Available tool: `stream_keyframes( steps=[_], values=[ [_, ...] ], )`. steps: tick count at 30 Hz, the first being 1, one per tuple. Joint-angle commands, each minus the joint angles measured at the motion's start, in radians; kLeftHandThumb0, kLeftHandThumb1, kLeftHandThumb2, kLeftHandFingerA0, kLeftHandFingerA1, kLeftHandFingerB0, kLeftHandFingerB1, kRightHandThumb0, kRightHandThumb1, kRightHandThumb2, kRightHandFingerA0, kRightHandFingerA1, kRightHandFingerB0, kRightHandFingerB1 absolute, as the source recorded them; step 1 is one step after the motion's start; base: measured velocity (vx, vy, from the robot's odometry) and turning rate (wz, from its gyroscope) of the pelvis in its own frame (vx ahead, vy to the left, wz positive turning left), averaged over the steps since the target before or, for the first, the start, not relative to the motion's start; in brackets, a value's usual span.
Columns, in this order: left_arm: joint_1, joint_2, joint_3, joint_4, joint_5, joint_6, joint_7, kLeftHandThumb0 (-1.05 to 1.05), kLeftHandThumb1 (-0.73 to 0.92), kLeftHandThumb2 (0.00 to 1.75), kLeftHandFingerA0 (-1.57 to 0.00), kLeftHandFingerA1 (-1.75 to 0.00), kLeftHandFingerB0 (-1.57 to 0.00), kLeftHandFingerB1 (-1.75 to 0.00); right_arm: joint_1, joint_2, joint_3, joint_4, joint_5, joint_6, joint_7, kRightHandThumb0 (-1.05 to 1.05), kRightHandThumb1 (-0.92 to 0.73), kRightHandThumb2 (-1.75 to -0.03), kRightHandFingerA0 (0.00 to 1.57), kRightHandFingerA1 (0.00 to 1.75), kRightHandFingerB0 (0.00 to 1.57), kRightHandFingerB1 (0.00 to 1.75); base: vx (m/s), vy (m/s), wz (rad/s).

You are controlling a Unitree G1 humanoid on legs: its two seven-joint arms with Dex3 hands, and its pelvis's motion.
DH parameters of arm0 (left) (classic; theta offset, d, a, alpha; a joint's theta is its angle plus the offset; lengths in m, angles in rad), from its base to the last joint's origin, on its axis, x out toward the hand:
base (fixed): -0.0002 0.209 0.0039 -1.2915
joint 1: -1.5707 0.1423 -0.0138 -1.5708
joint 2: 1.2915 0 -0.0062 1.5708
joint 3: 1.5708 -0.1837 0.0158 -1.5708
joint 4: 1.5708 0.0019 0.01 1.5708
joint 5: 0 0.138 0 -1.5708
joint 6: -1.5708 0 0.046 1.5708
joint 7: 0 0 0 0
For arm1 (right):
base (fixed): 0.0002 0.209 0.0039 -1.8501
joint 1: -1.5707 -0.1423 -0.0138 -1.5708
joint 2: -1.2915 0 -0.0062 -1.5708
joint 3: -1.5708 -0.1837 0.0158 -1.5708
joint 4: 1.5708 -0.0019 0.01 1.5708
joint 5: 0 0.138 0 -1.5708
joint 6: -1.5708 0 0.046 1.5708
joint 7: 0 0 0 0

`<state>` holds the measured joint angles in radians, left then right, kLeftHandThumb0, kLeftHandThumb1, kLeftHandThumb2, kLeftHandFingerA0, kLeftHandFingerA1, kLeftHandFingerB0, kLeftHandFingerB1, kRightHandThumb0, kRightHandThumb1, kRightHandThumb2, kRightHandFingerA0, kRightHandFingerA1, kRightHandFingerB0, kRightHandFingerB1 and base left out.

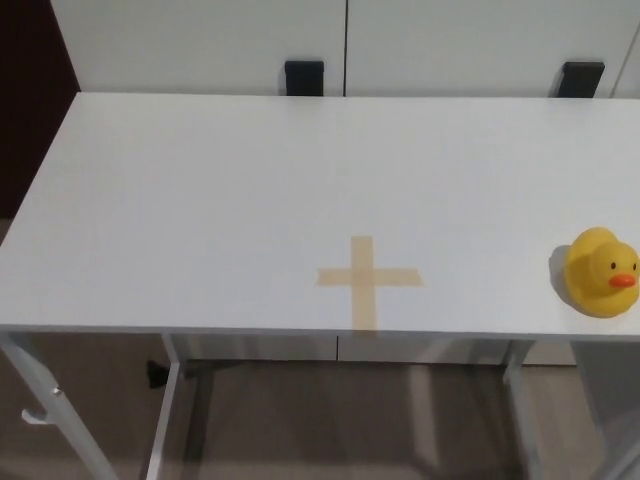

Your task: The robot uses its right hand to push the yellow duck toy to the center of the white desk.

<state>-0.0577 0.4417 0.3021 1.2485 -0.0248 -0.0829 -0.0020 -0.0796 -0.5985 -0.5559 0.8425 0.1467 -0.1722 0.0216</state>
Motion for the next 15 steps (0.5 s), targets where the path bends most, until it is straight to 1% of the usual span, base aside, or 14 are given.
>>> stream_keyframes(
  steps=[1, 4, 6, 7, 8, 9, 11, 12, 13, 15],
  values=[
    [0.005, 0.013, 0.005, 0.002, -0.014, -0.021, -0.004, -0.15, 0.6, 0.83, -0.91, -0.94, -0.91, -0.98, -0.068, -0.024, 0.092, -0.138, -0.062, 0.022, -0.003, -0.64, -0.81, -0.65, 0.4, 0.41, 0.32, 0.31, 0.0, 0.0, 0.0],
    [0.002, 0.01, 0.009, 0.002, -0.018, -0.013, -0.001, -0.16, 0.62, 0.79, -0.91, -0.94, -0.89, -0.97, -0.086, -0.022, 0.121, -0.163, -0.068, 0.039, -0.007, -0.65, -0.81, -0.65, 0.43, 0.39, 0.34, 0.31, 0.0, 0.0, 0.0],
    [0.002, 0.01, 0.012, 0.003, -0.021, -0.015, -0.005, -0.13, 0.62, 0.82, -0.91, -0.93, -0.89, -0.97, -0.112, -0.01, 0.147, -0.186, -0.063, 0.057, 0.01, -0.65, -0.83, -0.66, 0.43, 0.38, 0.31, 0.31, 0.0, 0.0, 0.0],
    [0.002, 0.008, 0.013, 0.007, -0.021, -0.019, -0.007, -0.1, 0.57, 0.9, -0.93, -0.95, -0.92, -0.98, -0.15, 0.016, 0.163, -0.203, -0.039, 0.07, 0.031, -0.63, -0.82, -0.65, 0.41, 0.4, 0.3, 0.32, 0.0, 0.0, 0.0],
    [0.002, 0.007, 0.014, 0.008, -0.021, -0.021, -0.007, -0.1, 0.57, 0.9, -0.93, -0.95, -0.92, -0.98, -0.16, 0.023, 0.167, -0.208, -0.032, 0.074, 0.036, -0.63, -0.82, -0.65, 0.41, 0.4, 0.3, 0.32, 0.0, 0.0, 0.0],
    [0.003, 0.007, 0.015, 0.007, -0.022, -0.021, -0.009, -0.13, 0.58, 0.86, -0.92, -0.95, -0.92, -0.98, -0.173, 0.035, 0.177, -0.225, -0.027, 0.089, 0.04, -0.63, -0.83, -0.65, 0.4, 0.4, 0.27, 0.32, 0.0, 0.0, 0.0],
    [0.003, 0.007, 0.016, 0.004, -0.024, -0.022, -0.011, -0.13, 0.58, 0.86, -0.92, -0.95, -0.92, -0.98, -0.185, 0.048, 0.19, -0.248, -0.024, 0.11, 0.042, -0.63, -0.83, -0.65, 0.4, 0.4, 0.27, 0.32, 0.0, 0.0, 0.0],
    [0.002, 0.008, 0.011, 0.005, -0.019, -0.022, -0.005, -0.13, 0.59, 0.84, -0.92, -0.95, -0.91, -0.98, -0.21, 0.07, 0.211, -0.254, -0.03, 0.118, 0.04, -0.62, -0.85, -0.65, 0.37, 0.41, 0.25, 0.32, 0.0, 0.0, 0.0],
    [0.003, 0.007, 0.01, 0.004, -0.017, -0.022, 0.0, -0.15, 0.61, 0.82, -0.91, -0.94, -0.9, -0.97, -0.225, 0.083, 0.227, -0.251, -0.041, 0.116, 0.034, -0.63, -0.7, -0.95, 0.28, 0.51, 0.2, 0.44, 0.0, 0.0, 0.0],
    [0.003, 0.007, 0.009, 0.004, -0.016, -0.022, 0.004, -0.14, 0.62, 0.81, -0.91, -0.95, -0.89, -0.98, -0.246, 0.102, 0.253, -0.238, -0.061, 0.104, 0.027, -0.62, -0.72, -0.96, 0.27, 0.51, 0.18, 0.45, 0.0, 0.0, 0.0]
  ],
)
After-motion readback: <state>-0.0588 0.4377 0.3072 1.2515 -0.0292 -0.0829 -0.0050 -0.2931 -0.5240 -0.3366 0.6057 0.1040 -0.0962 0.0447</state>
